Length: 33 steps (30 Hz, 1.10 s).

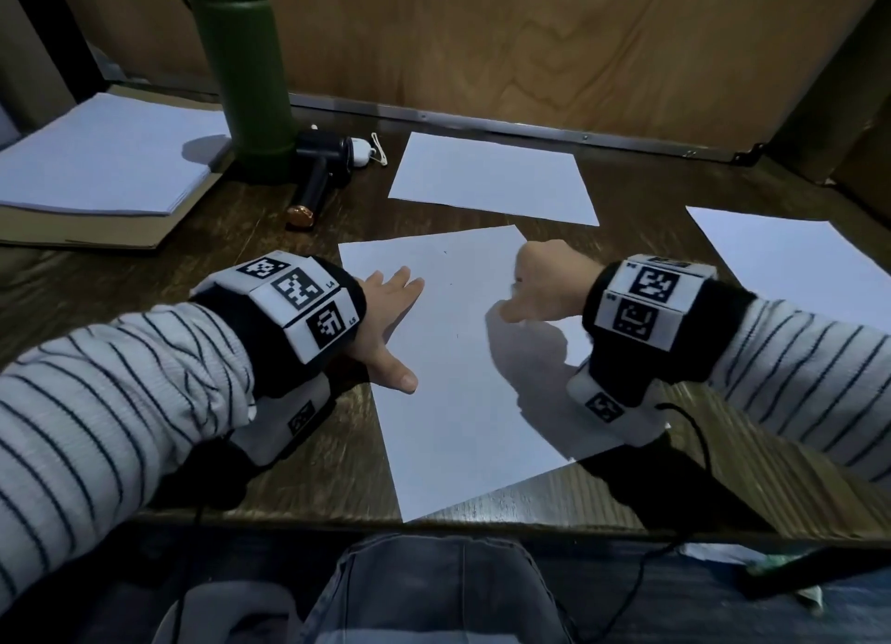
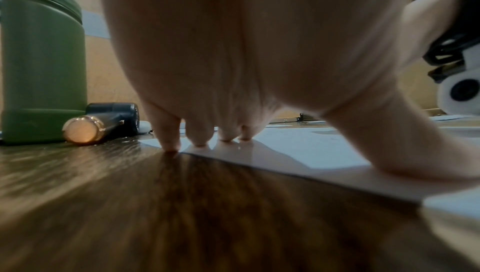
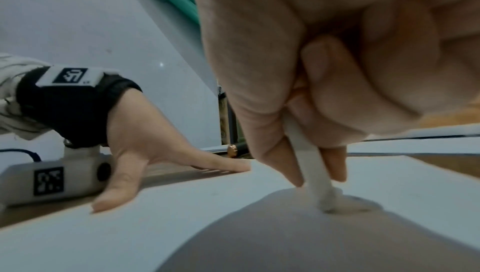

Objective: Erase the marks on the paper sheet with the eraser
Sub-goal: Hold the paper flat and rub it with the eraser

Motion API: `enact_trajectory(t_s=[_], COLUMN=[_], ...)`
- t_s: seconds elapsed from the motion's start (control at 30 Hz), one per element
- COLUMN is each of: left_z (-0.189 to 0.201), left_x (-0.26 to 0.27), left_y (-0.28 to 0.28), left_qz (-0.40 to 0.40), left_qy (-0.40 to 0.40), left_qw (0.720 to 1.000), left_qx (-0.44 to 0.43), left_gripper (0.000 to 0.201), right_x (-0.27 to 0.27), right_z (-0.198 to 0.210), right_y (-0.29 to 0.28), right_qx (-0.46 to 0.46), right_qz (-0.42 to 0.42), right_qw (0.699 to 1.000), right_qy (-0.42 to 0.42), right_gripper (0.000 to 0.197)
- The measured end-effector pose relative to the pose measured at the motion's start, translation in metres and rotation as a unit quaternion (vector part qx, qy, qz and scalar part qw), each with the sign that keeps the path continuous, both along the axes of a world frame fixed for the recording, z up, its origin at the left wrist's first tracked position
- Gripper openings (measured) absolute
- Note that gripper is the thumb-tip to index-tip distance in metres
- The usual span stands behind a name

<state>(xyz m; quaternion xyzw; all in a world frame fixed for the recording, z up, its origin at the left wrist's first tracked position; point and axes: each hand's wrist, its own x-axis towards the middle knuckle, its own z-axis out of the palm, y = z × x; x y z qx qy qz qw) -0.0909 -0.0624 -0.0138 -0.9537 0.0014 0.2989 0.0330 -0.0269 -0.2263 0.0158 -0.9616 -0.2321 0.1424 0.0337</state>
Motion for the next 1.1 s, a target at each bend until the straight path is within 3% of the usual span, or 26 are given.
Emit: enact_trajectory(t_s=[0.2,0.43,0.57,0.73,0.97,1.1], left_z=[0.001,0.002,0.002,0.0,0.001,0.001], left_x=[-0.002,-0.001,-0.001,-0.002,0.0,0.001], left_y=[-0.003,-0.002,-0.003,-0.003,-0.001,-0.002], left_qz=[-0.011,-0.002,0.001,-0.012,-0.005,-0.007], left_qy=[-0.016,-0.001,-0.002,-0.02,0.005,0.002], left_qw=[1.0,1.0,1.0,1.0,1.0,1.0], left_qx=[-0.005,0.004,0.007,0.003,0.016,0.02], left_gripper=[0.117,0.118,0.118,0.116,0.119,0.118], right_x=[-0.027,0.002,-0.008,-0.028,0.006,-0.005], right_z=[-0.012,-0.002,-0.003,-0.013,0.001,-0.002], right_y=[0.046,-0.004,0.014,0.046,-0.014,0.0], right_qx=[0.038,0.018,0.022,0.053,-0.006,0.004], right_qz=[0.087,-0.011,0.023,0.088,-0.02,0.009], right_qw=[0.994,1.0,0.999,0.993,0.999,0.999], right_qy=[0.05,0.021,0.004,0.052,-0.029,-0.03], right_gripper=[0.036,0.039,0.039,0.037,0.034,0.04])
